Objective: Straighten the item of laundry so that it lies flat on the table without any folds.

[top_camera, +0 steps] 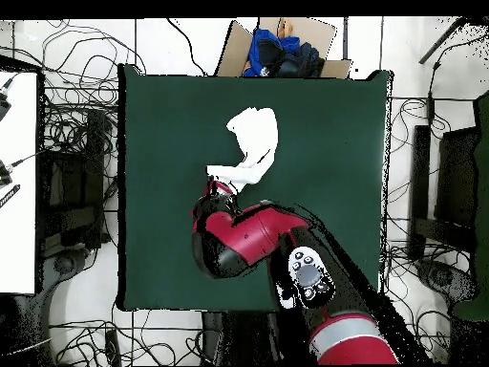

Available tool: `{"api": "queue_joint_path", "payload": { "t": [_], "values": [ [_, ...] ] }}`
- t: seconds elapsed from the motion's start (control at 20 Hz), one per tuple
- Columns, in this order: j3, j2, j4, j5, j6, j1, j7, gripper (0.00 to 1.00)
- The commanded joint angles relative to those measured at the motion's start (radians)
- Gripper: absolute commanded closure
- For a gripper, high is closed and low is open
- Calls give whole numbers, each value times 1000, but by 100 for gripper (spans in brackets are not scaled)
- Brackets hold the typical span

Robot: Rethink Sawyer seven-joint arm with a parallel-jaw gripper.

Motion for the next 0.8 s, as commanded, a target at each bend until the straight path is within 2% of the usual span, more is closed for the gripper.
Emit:
{"api": "queue_joint_path", "payload": {
  "t": [0.05, 0.3, 0.45, 0.6, 0.8],
  "values": [
    [-377, 42, -110, 220, 157, 295, 408, 100],
    [-355, 30, -81, 296, 135, 266, 306, 100],
    [-318, 19, -70, 291, 178, 241, 220, 100],
    [-319, 18, -63, 308, 160, 238, 205, 100],
    [-357, 5, -50, 359, 49, 249, 263, 100]
  ]
}}
